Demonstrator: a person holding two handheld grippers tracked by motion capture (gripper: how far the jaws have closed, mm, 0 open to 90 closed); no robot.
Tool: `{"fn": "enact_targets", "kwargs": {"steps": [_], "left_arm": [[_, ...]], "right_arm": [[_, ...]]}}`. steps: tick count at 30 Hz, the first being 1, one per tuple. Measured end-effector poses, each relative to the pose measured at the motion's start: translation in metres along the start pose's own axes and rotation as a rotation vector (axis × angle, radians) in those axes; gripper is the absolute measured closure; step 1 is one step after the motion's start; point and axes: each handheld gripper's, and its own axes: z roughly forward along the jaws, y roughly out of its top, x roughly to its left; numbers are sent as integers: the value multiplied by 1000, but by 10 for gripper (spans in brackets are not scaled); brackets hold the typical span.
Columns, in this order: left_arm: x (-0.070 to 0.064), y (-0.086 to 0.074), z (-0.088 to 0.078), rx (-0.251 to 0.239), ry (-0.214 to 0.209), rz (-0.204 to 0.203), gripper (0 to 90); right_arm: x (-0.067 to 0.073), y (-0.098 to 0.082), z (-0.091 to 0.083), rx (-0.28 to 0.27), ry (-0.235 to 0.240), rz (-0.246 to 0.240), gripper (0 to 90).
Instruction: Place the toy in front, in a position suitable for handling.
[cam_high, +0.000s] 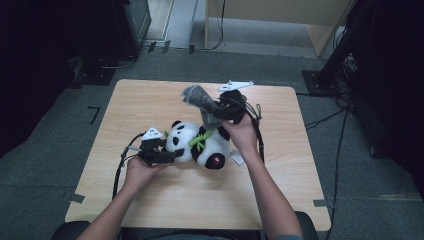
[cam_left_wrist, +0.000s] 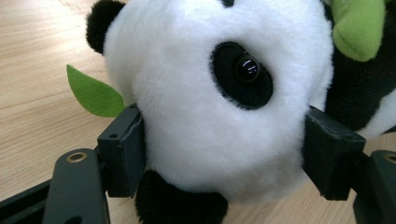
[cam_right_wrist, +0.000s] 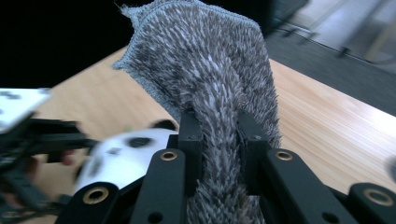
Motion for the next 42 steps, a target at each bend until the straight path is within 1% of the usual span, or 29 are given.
{"fn": "enact_targets", "kwargs": {"steps": [1,2,3,5,7,8,9,10,12,13,15,16,17,19,21,23,25,26,28,29,30,31,33,36,38,39,40,41,42], "left_arm": [[0,0,0,-3,1,-3,254],[0,0,0,-3,1,-3,253],[0,-1,0,-7,2,-5,253],[0,-1,0,-14,1,-8,246],[0,-2,0,-17,2,-6,244],[0,-2,0,-17,5,-2,245],[-1,-3,0,-20,8,2,245],[-1,-3,0,-22,10,7,254],[-2,-3,-1,-19,21,21,267],[-2,-3,-1,-17,22,21,283],[-3,-3,-1,-15,23,19,302],[-3,-3,-1,-9,28,18,302],[-3,-3,0,-5,31,12,313],[-2,-2,0,-2,32,6,314],[-2,-2,0,1,32,0,315],[-2,-2,0,0,31,-1,314],[-1,-2,0,5,27,-4,314],[-1,-1,0,4,27,-7,314],[-2,-1,0,6,28,-8,314],[-2,0,1,8,28,-8,314],[-2,0,1,8,28,-8,314],[-2,0,1,7,27,-8,314],[-2,0,1,7,24,-10,314],[-1,0,1,12,22,-9,312],[-1,0,0,14,21,-10,311],[-1,0,0,15,20,-10,309],[0,0,0,17,19,-9,308],[0,0,0,17,17,-10,306],[1,0,0,17,13,-12,306]], "right_arm": [[7,1,4,-1,18,-20,770],[15,2,8,5,37,-28,770],[15,2,8,5,37,-28,770],[29,3,19,16,99,-48,771],[41,2,28,31,157,-53,771],[49,2,34,36,204,-49,771],[49,2,34,36,204,-49,771],[56,0,42,50,242,-51,771],[55,-4,52,90,235,-48,770],[51,-8,58,117,234,-34,770],[41,-16,69,166,207,-11,766],[41,-16,69,166,207,-11,766],[31,-22,73,162,218,21,763],[28,-22,74,164,213,26,763],[22,-23,74,165,179,28,763],[15,-24,72,176,131,28,762],[8,-25,70,188,120,42,762],[1,-27,68,208,80,49,762],[-2,-27,68,213,71,51,761],[-9,-29,65,223,54,67,758],[-12,-29,64,222,55,74,756],[-12,-29,64,222,55,74,756],[-18,-29,60,215,40,72,755],[-21,-28,55,212,9,63,755],[-23,-28,52,208,-2,65,756],[-26,-28,49,208,-7,79,758],[-29,-28,48,201,-10,80,759],[-32,-29,46,203,-15,106,761],[-35,-29,44,201,-19,116,761]]}}
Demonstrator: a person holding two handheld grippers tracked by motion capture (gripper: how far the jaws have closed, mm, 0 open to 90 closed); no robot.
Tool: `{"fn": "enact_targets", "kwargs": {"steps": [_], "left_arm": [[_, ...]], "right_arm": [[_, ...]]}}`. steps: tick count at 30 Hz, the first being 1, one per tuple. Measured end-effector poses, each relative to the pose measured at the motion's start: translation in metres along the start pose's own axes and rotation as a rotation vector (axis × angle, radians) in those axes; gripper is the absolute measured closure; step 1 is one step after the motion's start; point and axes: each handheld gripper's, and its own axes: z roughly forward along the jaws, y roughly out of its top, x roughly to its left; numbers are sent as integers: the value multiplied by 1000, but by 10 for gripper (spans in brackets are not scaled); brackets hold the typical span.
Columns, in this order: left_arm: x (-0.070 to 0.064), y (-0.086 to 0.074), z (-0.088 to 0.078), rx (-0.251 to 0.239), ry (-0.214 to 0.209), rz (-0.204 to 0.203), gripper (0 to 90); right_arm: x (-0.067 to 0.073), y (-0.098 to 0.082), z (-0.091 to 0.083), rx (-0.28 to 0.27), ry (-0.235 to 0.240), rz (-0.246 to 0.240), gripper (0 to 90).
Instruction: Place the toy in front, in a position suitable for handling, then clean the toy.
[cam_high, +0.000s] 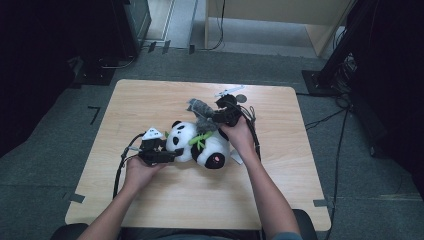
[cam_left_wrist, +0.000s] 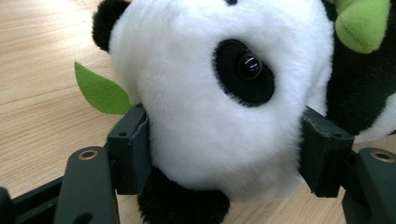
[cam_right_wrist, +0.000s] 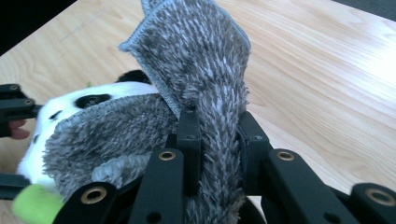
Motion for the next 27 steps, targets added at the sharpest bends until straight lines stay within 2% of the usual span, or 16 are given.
{"fn": "enact_targets", "kwargs": {"steps": [3,7,10,11,12,14,16,17,19,22,23,24,25,26,27], "left_arm": [[1,0,0,2,-5,-1,304],[1,0,0,1,-6,3,304],[1,0,0,-1,-10,6,302],[1,0,0,-2,-11,6,299],[1,-1,0,-3,-12,4,299],[1,-1,0,-5,-11,6,290],[1,-1,0,-8,-9,8,289],[1,-1,0,-9,-8,8,288],[1,-1,0,-10,-7,11,288],[1,-1,0,-17,-6,6,288],[1,-1,0,-17,-6,6,288],[1,-1,0,-17,-5,8,288],[1,-1,0,-18,-4,10,288],[1,-1,0,-21,-4,7,287],[1,-1,0,-21,-4,6,287]], "right_arm": [[-11,-3,-7,-11,-18,30,763],[-17,-4,-13,-18,-31,47,764],[-23,-6,-20,-40,-48,57,764],[-27,-6,-27,-65,-59,66,765],[-27,-6,-27,-65,-59,66,765],[-28,-6,-35,-99,-51,73,767],[-25,-4,-43,-125,-27,75,769],[-17,1,-51,-134,-16,54,769],[-14,3,-53,-135,-14,46,769],[5,9,-59,-140,29,5,768],[5,9,-59,-140,29,5,768],[17,11,-60,-139,53,-21,769],[17,11,-60,-139,53,-21,769],[30,13,-59,-133,78,-55,768],[30,13,-59,-133,78,-55,768]]}}
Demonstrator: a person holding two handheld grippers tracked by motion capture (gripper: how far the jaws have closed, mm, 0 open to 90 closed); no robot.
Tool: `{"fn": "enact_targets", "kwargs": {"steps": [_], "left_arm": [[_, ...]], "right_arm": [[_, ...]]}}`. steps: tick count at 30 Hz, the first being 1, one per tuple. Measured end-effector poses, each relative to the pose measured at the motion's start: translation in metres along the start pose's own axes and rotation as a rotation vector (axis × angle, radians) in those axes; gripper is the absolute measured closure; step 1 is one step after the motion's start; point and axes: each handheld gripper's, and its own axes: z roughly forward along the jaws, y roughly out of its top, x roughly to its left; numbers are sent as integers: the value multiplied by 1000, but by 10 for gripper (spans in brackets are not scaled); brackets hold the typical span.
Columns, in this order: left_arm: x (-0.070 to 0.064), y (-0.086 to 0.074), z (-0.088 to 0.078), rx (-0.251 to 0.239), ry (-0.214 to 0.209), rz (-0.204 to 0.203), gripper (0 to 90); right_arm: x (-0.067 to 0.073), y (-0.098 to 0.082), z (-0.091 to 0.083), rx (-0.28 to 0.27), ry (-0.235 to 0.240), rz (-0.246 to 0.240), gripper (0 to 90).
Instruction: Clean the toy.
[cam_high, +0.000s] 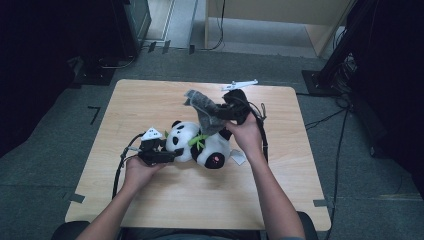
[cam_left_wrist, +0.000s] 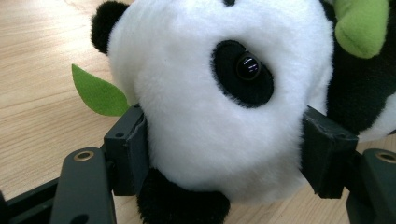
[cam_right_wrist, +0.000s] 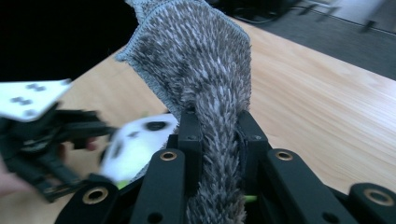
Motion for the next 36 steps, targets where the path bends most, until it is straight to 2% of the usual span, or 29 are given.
{"fn": "enact_targets", "kwargs": {"steps": [1,2,4,7,9,13,16,17,18,19,23,26,29,33,36], "left_arm": [[0,0,0,-2,0,-1,287],[0,0,0,-2,0,0,286],[0,0,0,-3,2,1,286],[0,0,0,-6,5,5,284],[-1,-1,0,-8,7,6,283],[-1,-1,0,-13,10,1,279],[0,-1,1,-16,15,-9,266],[0,-1,1,-16,15,-9,262],[0,-1,1,-13,15,-14,260],[0,-1,1,-10,20,-15,260],[-2,2,2,6,28,-23,264],[0,2,3,10,16,-32,263],[1,2,3,8,9,-28,260],[1,2,3,10,9,-25,257],[1,2,4,14,11,-27,242]], "right_arm": [[7,1,2,8,11,-13,769],[21,2,7,24,34,-44,768],[25,1,9,28,44,-55,768],[44,-2,27,59,89,-93,768],[46,-3,30,67,98,-93,768],[56,-10,53,122,127,-104,768],[54,-22,75,177,167,-82,768],[54,-22,75,177,167,-82,768],[51,-26,80,176,196,-63,768],[49,-27,80,174,205,-60,769],[45,-27,79,178,193,-78,768],[41,-27,78,175,193,-80,768],[37,-27,75,174,185,-66,767],[30,-26,70,171,152,-60,757],[22,-26,67,172,138,-37,755]]}}
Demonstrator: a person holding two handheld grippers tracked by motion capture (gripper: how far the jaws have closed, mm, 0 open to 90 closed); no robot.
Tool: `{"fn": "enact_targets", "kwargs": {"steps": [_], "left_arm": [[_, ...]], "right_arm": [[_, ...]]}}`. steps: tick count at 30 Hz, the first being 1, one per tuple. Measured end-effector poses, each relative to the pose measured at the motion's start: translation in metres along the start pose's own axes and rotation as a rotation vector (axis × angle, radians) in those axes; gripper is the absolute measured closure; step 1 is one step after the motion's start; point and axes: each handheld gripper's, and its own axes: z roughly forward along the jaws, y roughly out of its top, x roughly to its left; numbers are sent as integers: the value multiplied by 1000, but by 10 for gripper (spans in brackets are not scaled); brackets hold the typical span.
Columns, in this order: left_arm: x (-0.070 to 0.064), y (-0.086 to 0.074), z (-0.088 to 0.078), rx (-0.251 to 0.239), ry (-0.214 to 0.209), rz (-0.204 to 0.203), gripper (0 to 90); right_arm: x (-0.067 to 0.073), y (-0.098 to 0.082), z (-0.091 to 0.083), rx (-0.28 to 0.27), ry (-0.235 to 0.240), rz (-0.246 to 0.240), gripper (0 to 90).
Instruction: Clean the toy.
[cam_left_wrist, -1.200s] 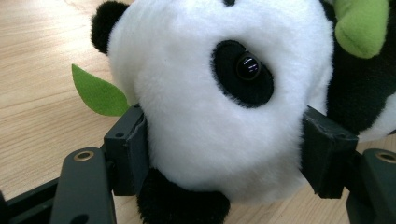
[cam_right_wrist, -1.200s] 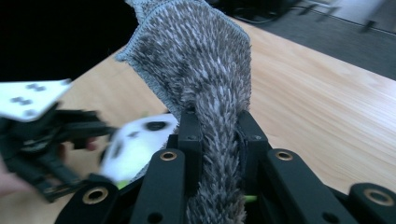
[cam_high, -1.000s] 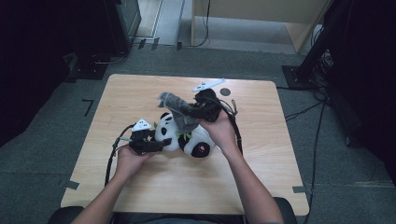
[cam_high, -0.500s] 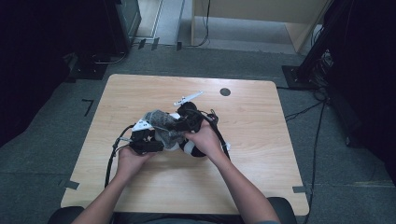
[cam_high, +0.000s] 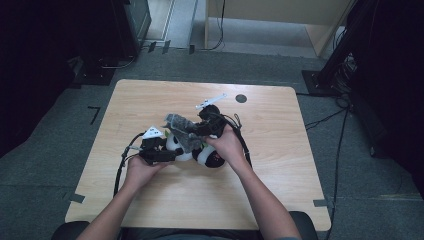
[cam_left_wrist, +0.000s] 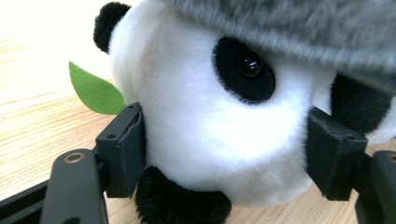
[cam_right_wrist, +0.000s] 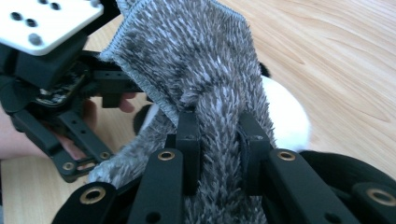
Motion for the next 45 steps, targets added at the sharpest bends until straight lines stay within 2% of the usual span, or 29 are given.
{"fn": "enact_targets", "kwargs": {"steps": [3,6,10,15,18,20,23,26,30,32,35,40,42,43,45], "left_arm": [[0,1,1,7,1,-12,223],[0,1,1,12,1,-10,208],[0,1,1,10,-1,-13,204],[1,1,1,12,-5,-10,200],[1,0,1,7,-9,-8,196],[2,0,1,3,-13,-12,194],[3,-1,1,-1,-16,-10,189],[3,-2,1,-5,-19,-3,179],[4,-2,2,-13,-25,8,143],[5,-3,3,-25,-30,12,125],[6,-4,3,-29,-37,9,118],[6,-4,2,-30,-35,12,114],[5,-4,2,-35,-28,16,114],[5,-4,2,-35,-28,16,114],[3,-4,1,-41,-20,23,115]], "right_arm": [[-7,-1,-3,-2,-25,16,754],[-21,-4,-8,-5,-57,60,755],[-29,-6,-12,-16,-74,82,753],[-39,-9,-23,-43,-133,92,755],[-49,-11,-33,-51,-158,124,758],[-51,-11,-36,-51,-163,132,759],[-57,-12,-47,-56,-203,144,761],[-58,-13,-56,-77,-211,156,767],[-51,-8,-67,-114,-178,152,774],[-43,-5,-70,-150,-136,134,776],[-27,1,-70,-161,-87,104,777],[1,10,-57,-166,37,70,777],[16,12,-42,-137,85,48,777],[16,12,-42,-137,85,48,777],[21,12,-30,-112,92,46,777]]}}
